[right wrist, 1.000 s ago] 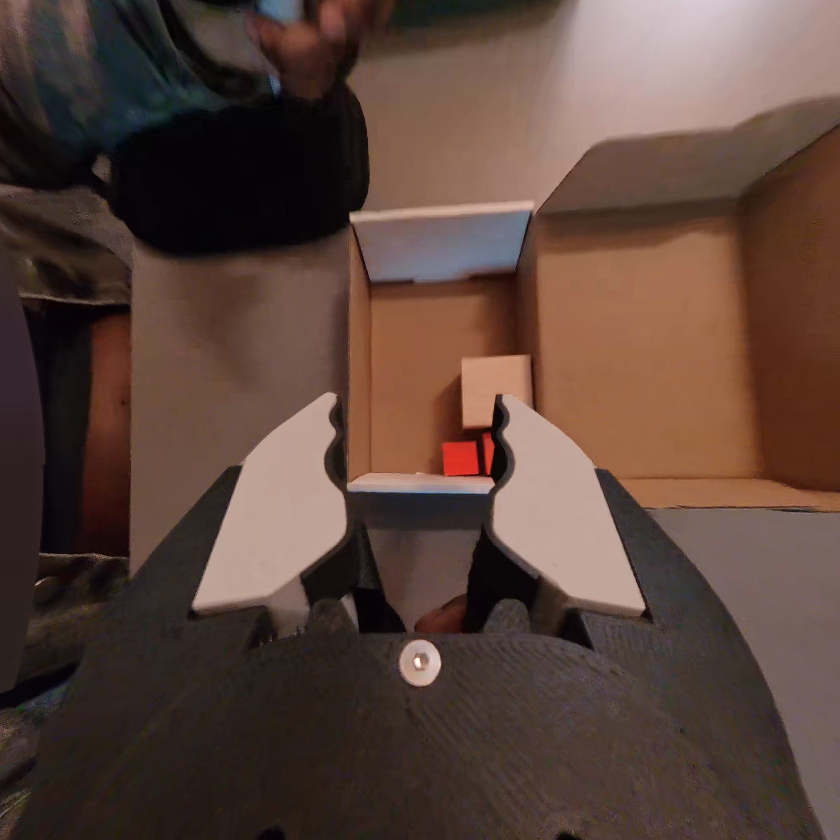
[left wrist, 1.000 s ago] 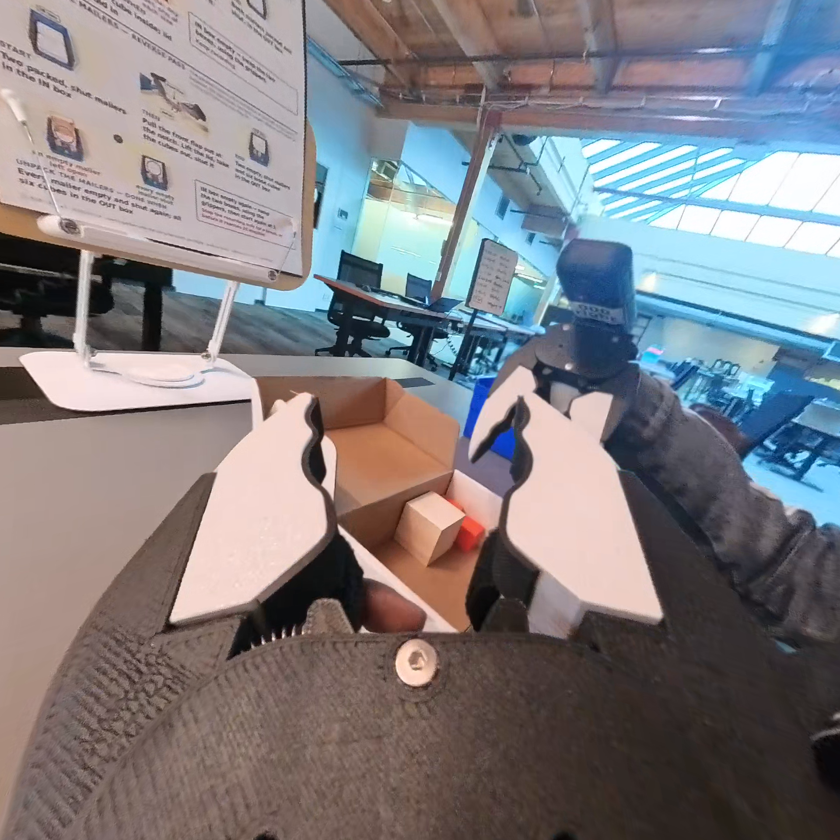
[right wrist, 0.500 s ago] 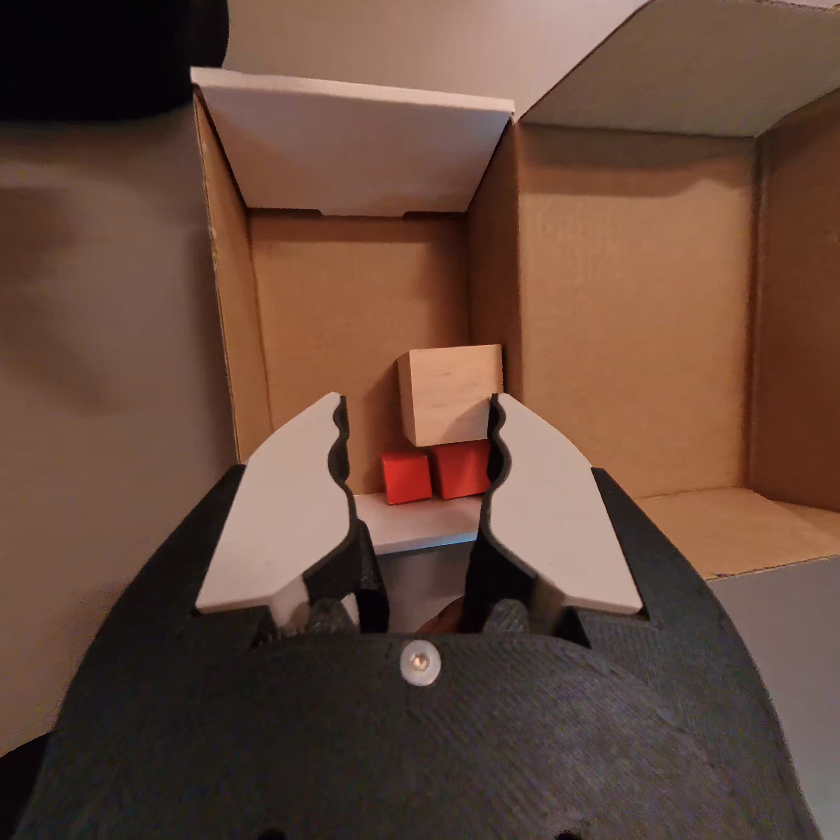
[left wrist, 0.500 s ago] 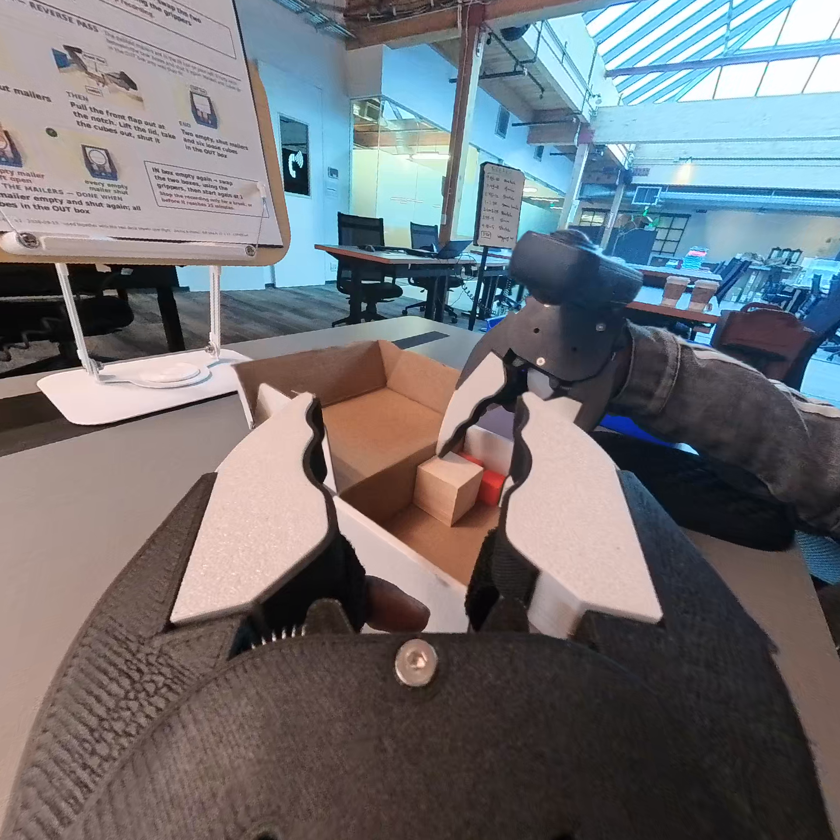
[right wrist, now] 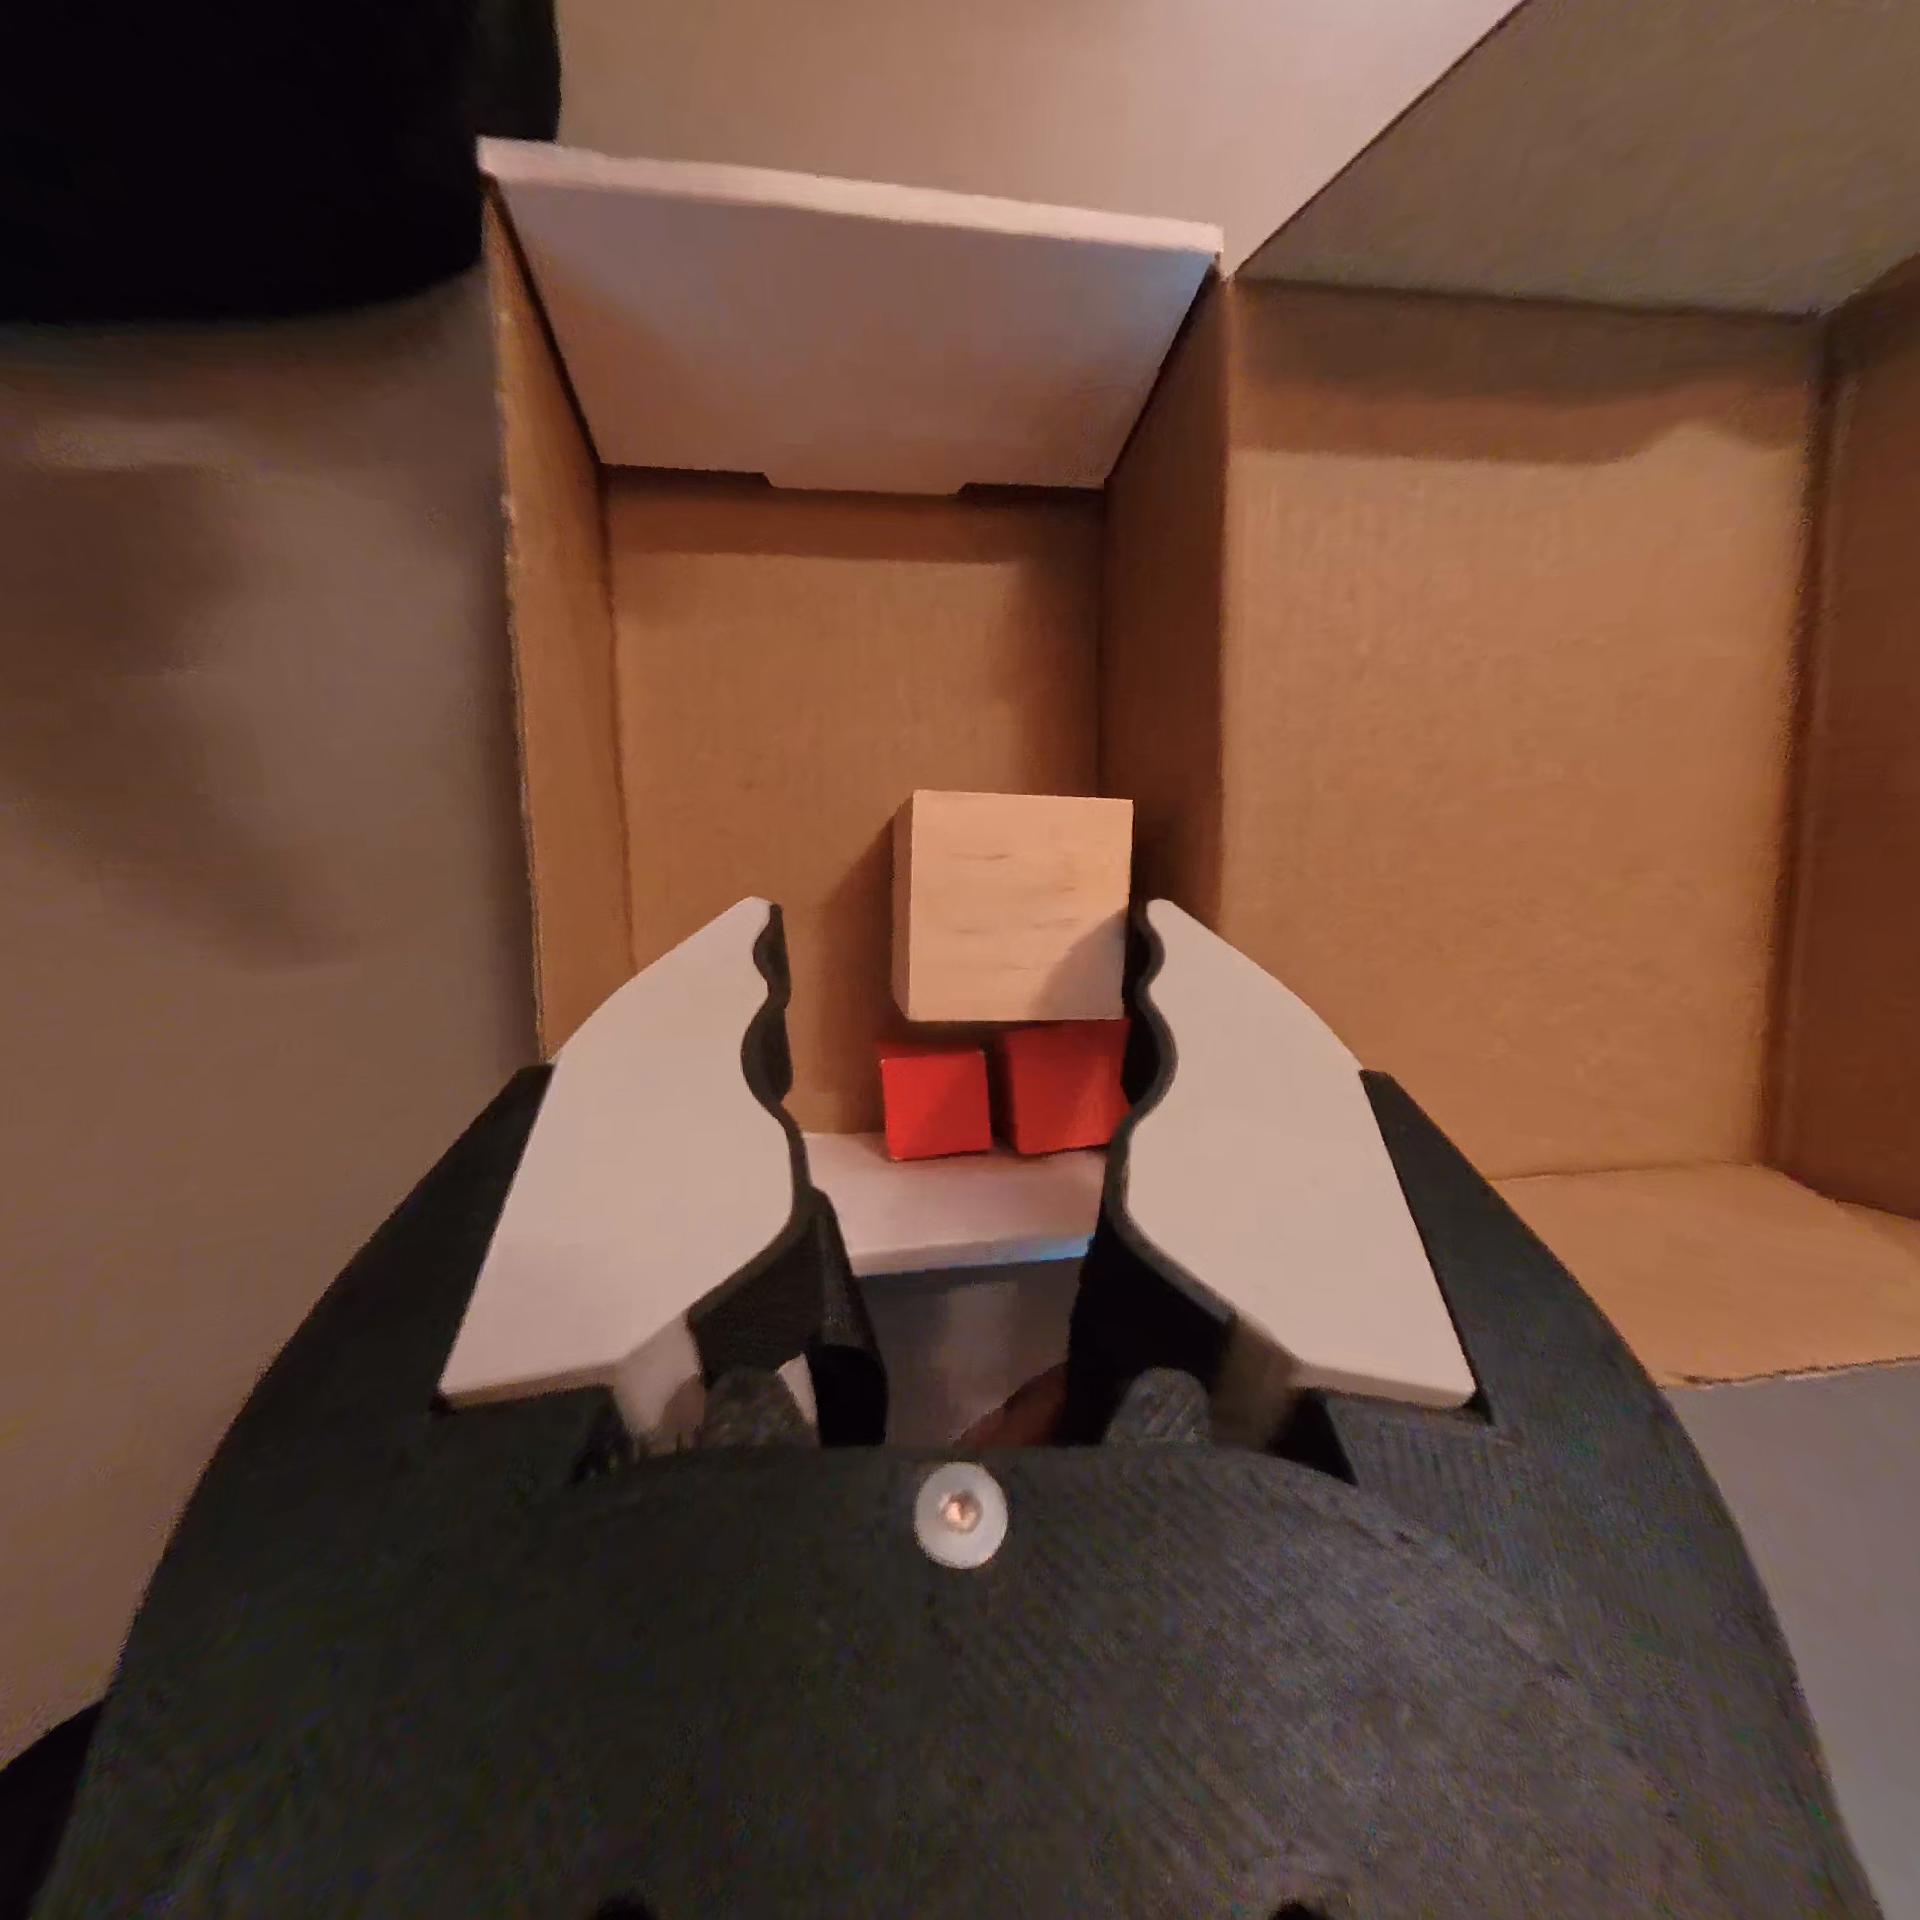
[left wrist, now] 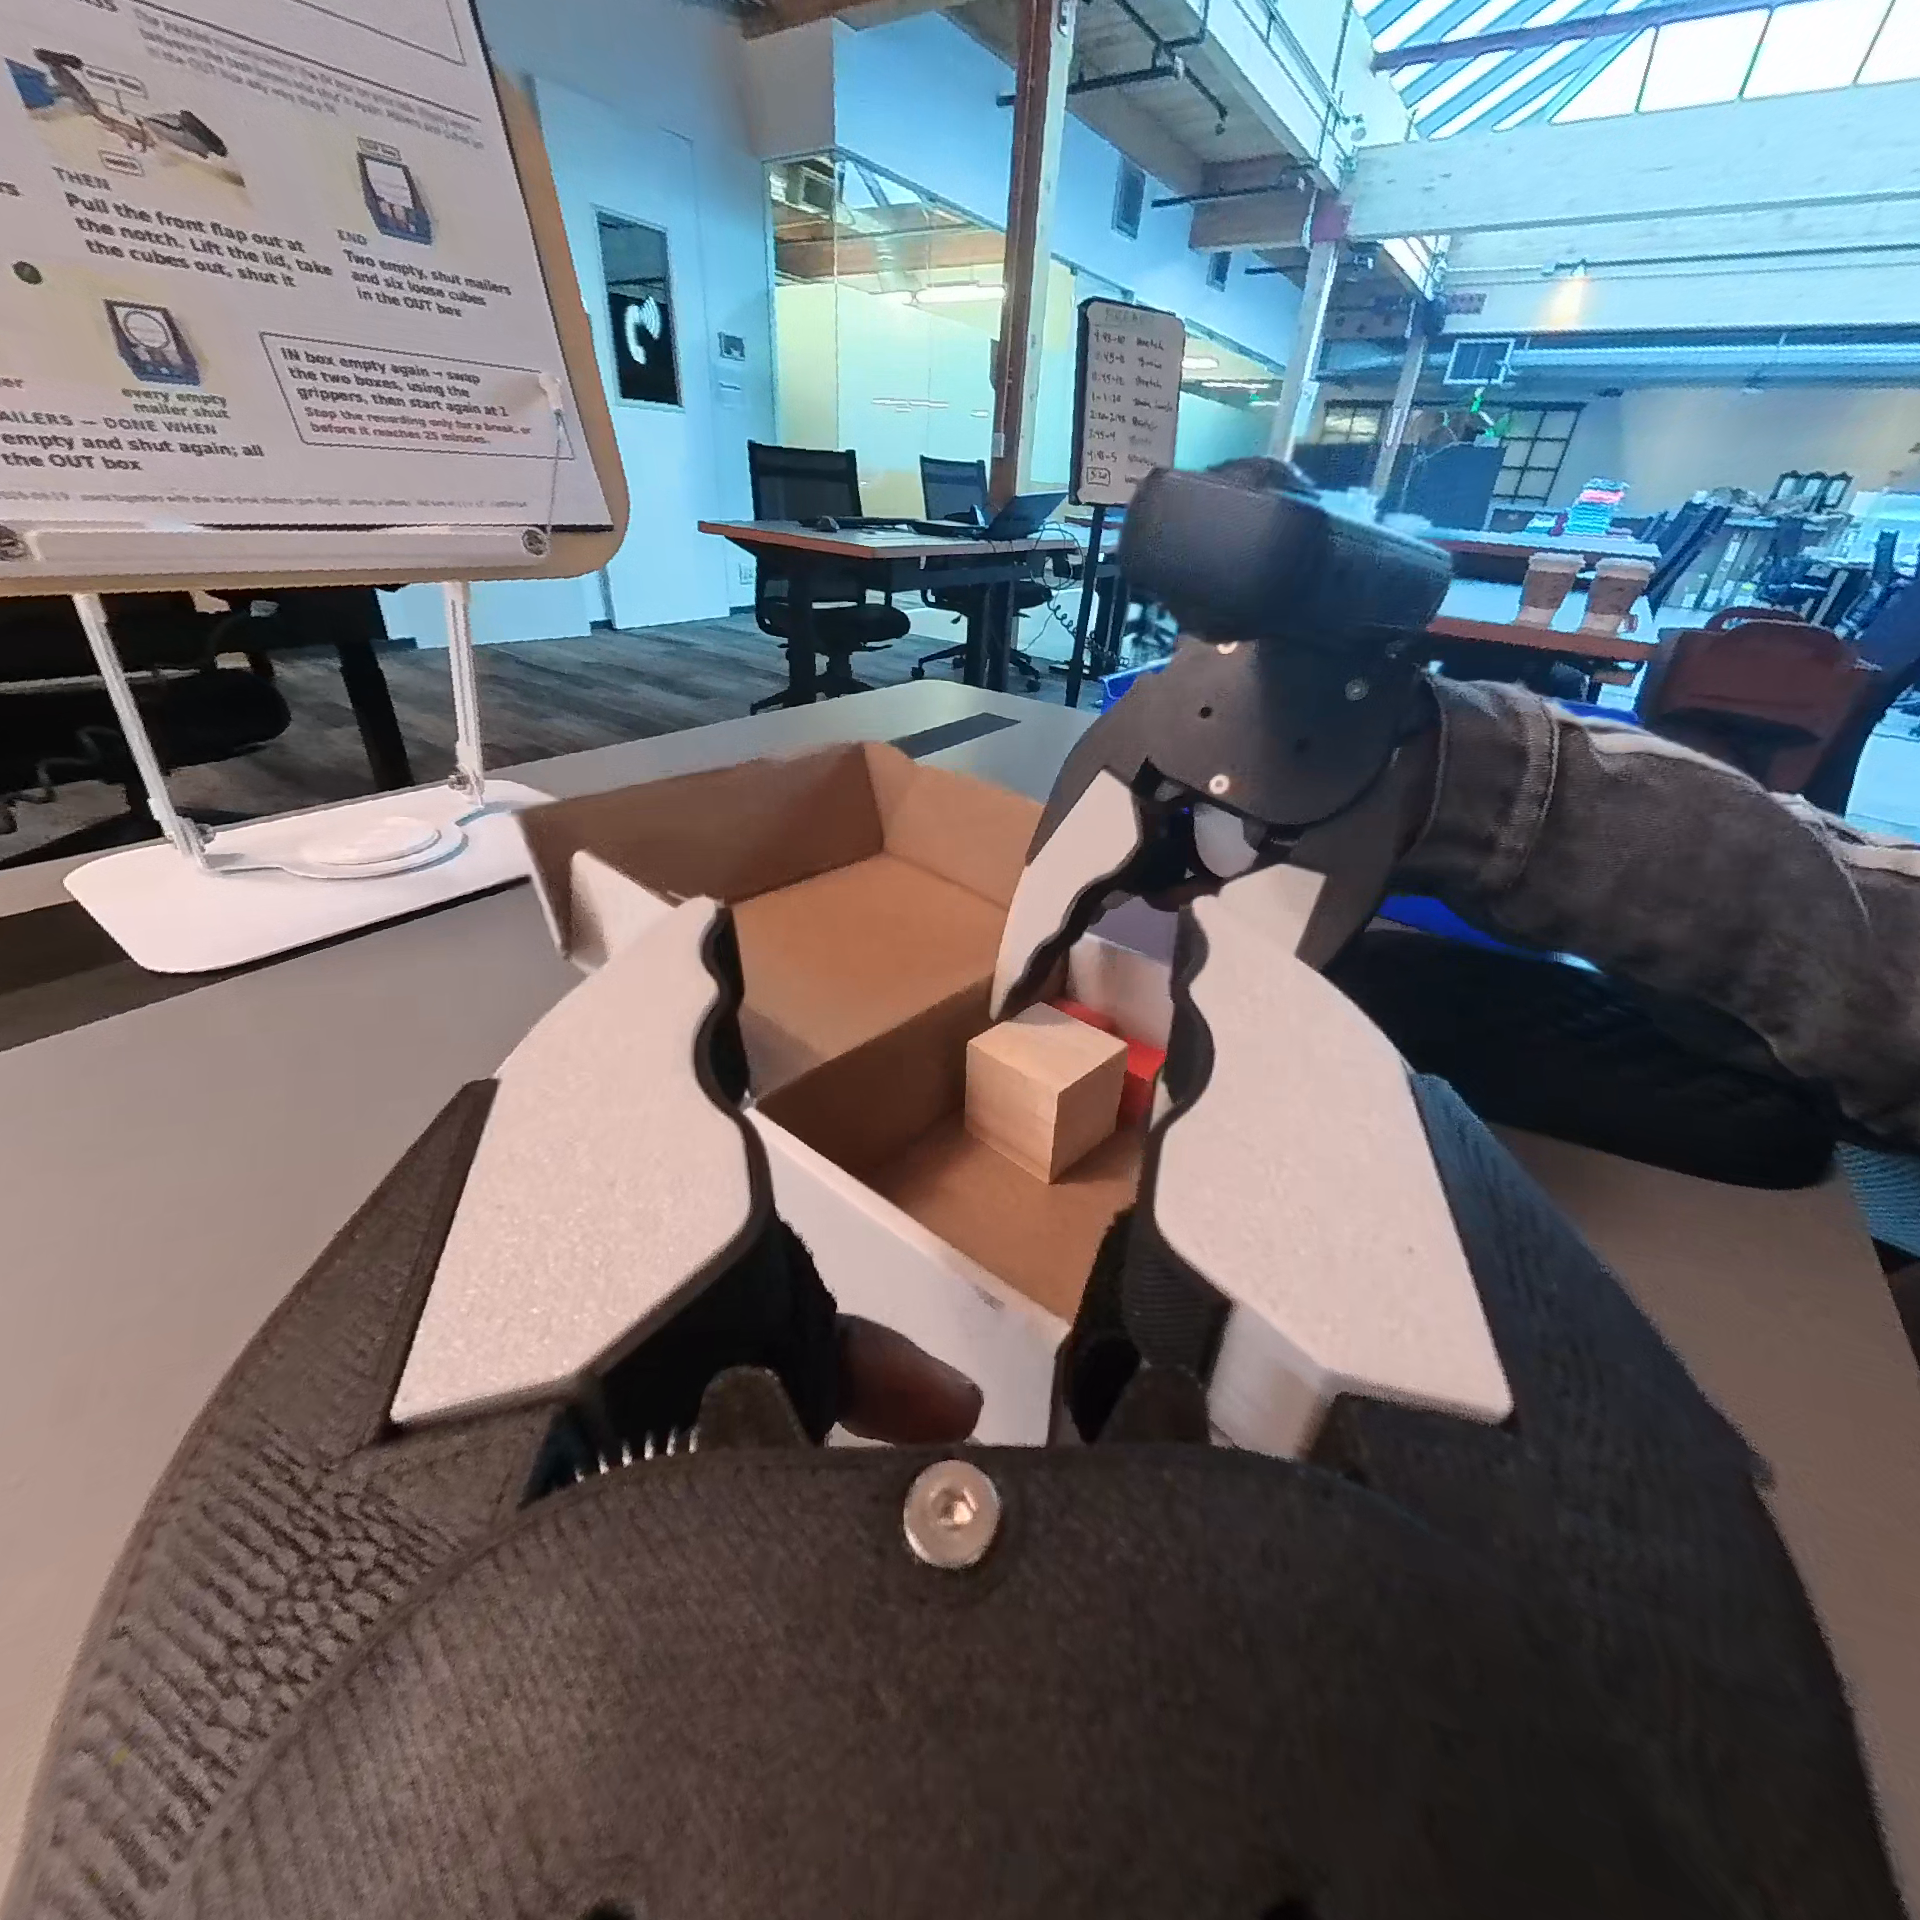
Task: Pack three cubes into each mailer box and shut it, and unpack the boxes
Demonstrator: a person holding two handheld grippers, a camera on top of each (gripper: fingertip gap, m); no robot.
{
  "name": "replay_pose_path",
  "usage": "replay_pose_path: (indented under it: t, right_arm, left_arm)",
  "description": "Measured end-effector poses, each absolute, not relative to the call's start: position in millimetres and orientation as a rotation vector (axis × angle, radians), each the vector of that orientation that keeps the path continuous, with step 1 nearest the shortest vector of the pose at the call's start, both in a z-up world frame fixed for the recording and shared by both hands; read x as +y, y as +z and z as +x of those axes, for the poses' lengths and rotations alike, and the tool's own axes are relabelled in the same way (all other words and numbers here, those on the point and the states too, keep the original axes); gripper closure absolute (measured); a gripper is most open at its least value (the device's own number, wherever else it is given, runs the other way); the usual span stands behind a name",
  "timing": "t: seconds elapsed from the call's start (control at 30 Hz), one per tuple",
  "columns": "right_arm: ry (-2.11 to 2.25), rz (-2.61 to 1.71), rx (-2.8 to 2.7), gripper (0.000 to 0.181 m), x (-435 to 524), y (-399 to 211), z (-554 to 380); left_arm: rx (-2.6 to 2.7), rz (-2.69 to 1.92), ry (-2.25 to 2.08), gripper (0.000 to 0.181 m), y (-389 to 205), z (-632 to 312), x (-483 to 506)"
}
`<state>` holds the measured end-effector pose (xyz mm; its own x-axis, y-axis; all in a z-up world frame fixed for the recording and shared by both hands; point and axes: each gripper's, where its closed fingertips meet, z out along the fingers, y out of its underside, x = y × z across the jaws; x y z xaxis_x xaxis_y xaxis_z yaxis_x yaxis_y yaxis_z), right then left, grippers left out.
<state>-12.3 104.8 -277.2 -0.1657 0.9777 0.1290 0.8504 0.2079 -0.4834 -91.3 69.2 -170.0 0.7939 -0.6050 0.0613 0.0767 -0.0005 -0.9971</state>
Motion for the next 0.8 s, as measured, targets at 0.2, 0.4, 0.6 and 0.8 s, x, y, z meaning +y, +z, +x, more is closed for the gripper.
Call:
replay_pose_path:
  t: [0.2, 0.4, 0.6, 0.8]
  right_arm:
    - [0.379, -1.679, -2.096, 0.140, 107, -277, -10]
    - [0.401, -1.717, -2.124, 0.129, 104, -279, -7]
    - [0.342, -1.723, -2.264, 0.130, 98, -289, -10]
    - [0.375, -1.669, -2.236, 0.136, 94, -259, -15]
  left_arm:
    - [0.493, -1.495, -0.532, 0.102, -175, -87, 69]
    - [0.516, -1.500, -0.512, 0.103, -178, -84, 69]
    - [0.521, -1.508, -0.513, 0.103, -180, -84, 70]
    - [0.520, -1.507, -0.505, 0.104, -181, -85, 70]
